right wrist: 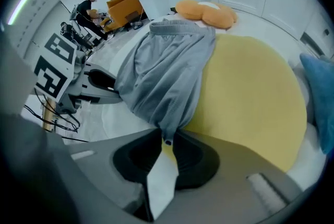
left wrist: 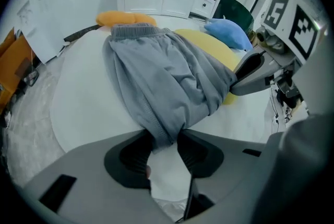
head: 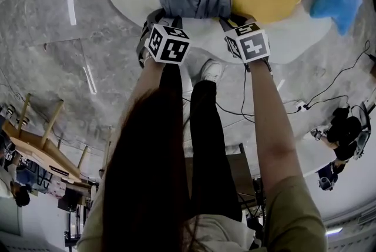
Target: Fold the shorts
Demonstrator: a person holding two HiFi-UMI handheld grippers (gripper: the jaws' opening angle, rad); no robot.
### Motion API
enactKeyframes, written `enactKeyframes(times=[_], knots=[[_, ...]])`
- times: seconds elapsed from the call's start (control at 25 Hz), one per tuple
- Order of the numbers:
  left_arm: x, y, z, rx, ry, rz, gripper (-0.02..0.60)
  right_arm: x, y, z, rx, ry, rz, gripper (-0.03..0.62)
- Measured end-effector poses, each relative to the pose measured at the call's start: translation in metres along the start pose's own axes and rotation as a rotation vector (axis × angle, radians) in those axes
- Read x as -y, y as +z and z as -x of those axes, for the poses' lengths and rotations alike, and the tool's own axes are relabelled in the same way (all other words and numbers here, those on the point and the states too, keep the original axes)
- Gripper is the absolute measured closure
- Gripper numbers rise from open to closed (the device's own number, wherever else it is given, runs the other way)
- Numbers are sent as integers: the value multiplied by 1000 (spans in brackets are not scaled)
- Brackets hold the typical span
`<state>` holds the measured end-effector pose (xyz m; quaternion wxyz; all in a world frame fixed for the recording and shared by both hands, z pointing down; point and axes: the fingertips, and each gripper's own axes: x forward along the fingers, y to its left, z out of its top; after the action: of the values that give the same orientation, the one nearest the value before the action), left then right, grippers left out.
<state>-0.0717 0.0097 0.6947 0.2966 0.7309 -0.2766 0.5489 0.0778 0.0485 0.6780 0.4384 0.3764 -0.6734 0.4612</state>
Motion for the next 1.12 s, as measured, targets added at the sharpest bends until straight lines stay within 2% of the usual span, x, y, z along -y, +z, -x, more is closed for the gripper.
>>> enactKeyframes(times=[0.04,0.08,0.36,0.52,0.6,0.72,0.88,1.12], knots=[[-1,2,2,5,-14,3,453,-1,-1,1,0,19,6,544],[-2,4,6,19,-34,11,514,-2,-1,3,2,46,9,559],[-9,7,70,153,-199,48,531,-13,2,53,108,277,-87,569],[-10,24,119,209,-288,45,532,-22,10,101,167,383,-71,574],[-13,40,144,245,-314,46,532,-25,25,130,230,426,-74,574],[-23,81,185,328,-342,45,532,-20,67,180,373,483,-87,576],[-38,160,244,458,-366,-6,532,3,133,250,546,528,-47,576],[-52,261,297,581,-347,-113,532,48,200,316,650,465,38,576]])
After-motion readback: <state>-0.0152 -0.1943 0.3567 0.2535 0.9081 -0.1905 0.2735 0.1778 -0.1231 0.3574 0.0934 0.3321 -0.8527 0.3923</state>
